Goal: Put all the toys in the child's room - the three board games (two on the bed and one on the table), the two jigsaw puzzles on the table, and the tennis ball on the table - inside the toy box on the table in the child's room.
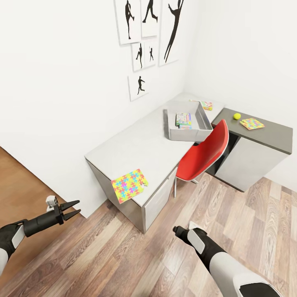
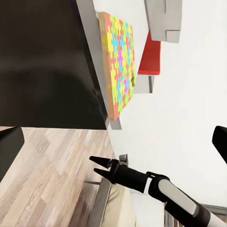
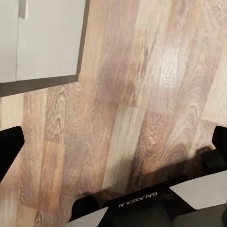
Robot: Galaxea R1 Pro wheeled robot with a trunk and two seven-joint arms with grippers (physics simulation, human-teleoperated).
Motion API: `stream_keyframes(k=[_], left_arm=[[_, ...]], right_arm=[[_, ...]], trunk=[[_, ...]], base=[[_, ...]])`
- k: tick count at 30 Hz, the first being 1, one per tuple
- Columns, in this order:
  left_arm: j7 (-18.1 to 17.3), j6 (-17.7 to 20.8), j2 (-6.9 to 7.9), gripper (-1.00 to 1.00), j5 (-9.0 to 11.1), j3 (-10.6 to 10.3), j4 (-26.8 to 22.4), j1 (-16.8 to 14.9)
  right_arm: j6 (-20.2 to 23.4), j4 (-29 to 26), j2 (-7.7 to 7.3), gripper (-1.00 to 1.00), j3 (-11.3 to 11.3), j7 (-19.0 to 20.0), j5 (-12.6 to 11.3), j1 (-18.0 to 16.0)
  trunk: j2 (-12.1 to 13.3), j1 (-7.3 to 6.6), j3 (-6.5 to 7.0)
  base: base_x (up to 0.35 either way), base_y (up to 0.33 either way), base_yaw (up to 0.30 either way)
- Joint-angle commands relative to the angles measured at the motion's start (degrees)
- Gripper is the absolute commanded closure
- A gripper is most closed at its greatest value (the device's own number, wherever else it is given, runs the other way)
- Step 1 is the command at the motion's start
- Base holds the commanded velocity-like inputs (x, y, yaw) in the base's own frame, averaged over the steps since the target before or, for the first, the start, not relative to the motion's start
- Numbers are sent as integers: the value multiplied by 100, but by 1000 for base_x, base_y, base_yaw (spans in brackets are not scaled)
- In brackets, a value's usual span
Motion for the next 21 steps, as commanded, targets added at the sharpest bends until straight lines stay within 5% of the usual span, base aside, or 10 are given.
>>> stream_keyframes(k=[1,6,14,21], left_arm=[[-22,58,0,-100,-1,7,2,-4],[-20,51,-5,-100,-1,2,3,-4],[-17,34,-17,-100,-1,0,7,-4],[-17,28,-19,-100,-2,0,10,-4]], right_arm=[[22,-9,-34,-100,46,72,-50,-1],[22,21,-309,-100,49,673,-93,6],[37,43,-940,-100,-71,2505,-199,357],[44,45,-1094,-100,-156,3293,-253,414]], trunk=[[-50,25,-26],[-250,134,-116],[-571,310,-259],[-852,464,-385]], base=[[0,0,0],[0,0,0],[0,0,0],[0,0,0]])
